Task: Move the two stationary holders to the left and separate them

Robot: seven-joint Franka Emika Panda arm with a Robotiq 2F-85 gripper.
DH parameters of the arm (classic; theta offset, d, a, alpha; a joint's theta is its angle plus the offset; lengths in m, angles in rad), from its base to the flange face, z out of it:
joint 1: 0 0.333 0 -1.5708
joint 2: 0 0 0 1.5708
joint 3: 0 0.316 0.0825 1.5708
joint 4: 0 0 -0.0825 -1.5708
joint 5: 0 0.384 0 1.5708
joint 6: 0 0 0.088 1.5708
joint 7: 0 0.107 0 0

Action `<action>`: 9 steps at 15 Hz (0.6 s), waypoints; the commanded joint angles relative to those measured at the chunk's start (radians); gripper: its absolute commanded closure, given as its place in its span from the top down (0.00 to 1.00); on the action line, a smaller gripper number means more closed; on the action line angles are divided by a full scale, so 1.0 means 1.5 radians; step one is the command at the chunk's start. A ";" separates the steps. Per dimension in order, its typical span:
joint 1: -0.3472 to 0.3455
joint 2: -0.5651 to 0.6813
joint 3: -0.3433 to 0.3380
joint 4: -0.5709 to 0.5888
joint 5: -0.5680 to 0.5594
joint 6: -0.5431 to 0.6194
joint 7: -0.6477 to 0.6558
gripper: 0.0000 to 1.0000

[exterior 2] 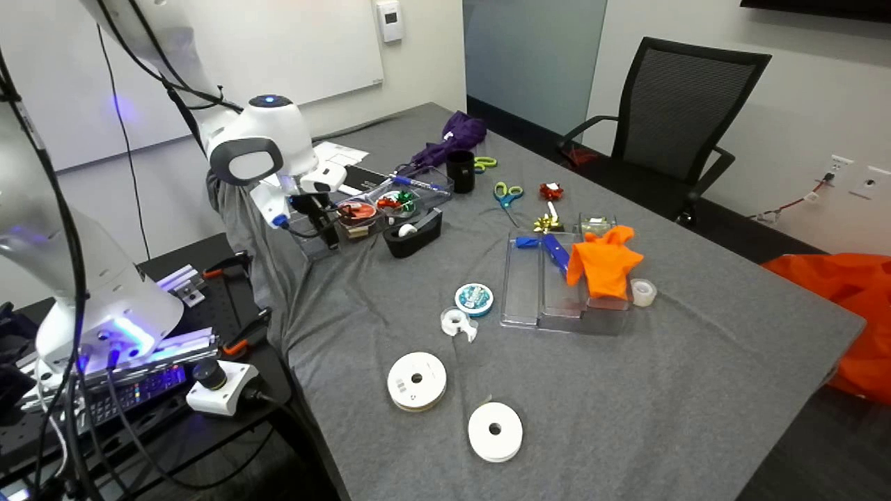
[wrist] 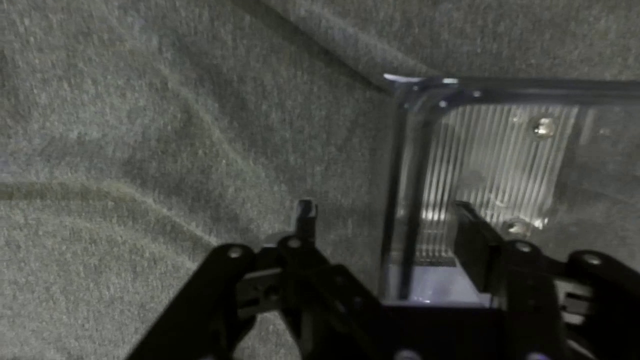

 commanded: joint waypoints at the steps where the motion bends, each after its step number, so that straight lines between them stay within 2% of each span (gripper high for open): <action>1: -0.051 -0.026 0.030 -0.005 -0.011 -0.015 -0.038 0.99; 4: -0.097 -0.046 0.070 -0.009 0.007 -0.017 -0.075 1.00; 9: -0.183 -0.075 0.174 -0.006 0.097 -0.038 -0.164 1.00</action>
